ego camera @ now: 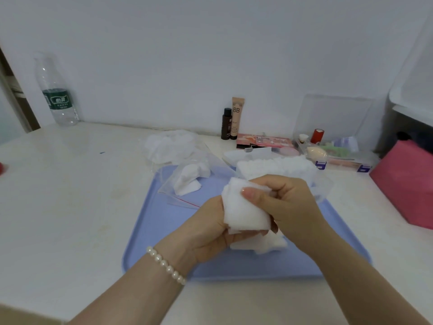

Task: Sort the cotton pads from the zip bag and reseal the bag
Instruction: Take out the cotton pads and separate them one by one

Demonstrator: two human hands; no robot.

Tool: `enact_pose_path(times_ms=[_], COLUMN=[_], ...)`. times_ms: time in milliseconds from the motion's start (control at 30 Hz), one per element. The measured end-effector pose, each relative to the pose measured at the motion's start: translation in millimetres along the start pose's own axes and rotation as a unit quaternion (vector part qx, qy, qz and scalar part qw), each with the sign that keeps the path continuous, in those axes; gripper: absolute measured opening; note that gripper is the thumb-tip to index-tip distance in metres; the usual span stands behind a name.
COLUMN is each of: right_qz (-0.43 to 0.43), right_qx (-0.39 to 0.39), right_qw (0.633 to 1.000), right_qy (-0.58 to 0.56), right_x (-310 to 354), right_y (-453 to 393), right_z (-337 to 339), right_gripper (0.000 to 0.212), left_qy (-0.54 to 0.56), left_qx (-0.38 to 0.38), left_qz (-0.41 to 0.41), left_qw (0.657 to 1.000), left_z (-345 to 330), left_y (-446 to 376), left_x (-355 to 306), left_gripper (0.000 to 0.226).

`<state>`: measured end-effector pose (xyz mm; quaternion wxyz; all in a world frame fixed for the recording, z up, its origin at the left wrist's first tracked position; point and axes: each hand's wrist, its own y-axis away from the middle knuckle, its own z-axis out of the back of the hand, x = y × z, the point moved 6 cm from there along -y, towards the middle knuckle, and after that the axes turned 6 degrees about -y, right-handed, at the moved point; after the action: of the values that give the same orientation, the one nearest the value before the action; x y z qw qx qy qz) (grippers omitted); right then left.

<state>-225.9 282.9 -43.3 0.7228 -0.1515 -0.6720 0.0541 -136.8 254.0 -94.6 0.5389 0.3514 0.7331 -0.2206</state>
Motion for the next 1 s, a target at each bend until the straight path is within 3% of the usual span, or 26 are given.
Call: enact_pose_path(times_ms=[67,400,567,700,800,867,1000], right_qz=[0.021,0.047,0.070,0.089,0.109,0.110,-0.018], right_qx=[-0.001,0.015,0.004,-0.078,-0.141,-0.174,-0.111], right_qw=[1.000,0.997,0.993,0.961,0.952,0.948,0.966], right_qy=[0.021,0.056,0.091,0.249,0.250,0.243,0.232], right_x=[-1.3,-4.6,-2.3,-10.8,-8.4,-5.0,-10.6], right_y=[-1.5,-3.5,-2.8,0.1,0.0,-1.0,-2.2], right_z=[-0.9,1.0,5.8,9.3,19.1,34.1,51.6], right_gripper=[0.018,0.022,0.025,0.017,0.004,0.015,0.016], left_qy=[-0.012,-0.025,0.066,0.005,0.021,0.068,0.130], left_qx=[0.004,0.024,0.118,-0.007,-0.059,-0.081,-0.157], left_qz=[0.000,0.004,0.025,0.038,0.014,-0.001,-0.024], left_qw=[1.000,0.999,0.990,0.999,0.998,0.994,0.979], left_z=[0.0,6.2,1.2,9.0,13.3,21.5,48.2], left_y=[0.5,-1.4,3.5,0.3,0.3,1.2,3.5], left_x=[-0.1,7.3,2.6,7.5,1.1,-6.0,-15.5], left_gripper=[0.028,0.051,0.058,0.043,0.038,0.038,0.035])
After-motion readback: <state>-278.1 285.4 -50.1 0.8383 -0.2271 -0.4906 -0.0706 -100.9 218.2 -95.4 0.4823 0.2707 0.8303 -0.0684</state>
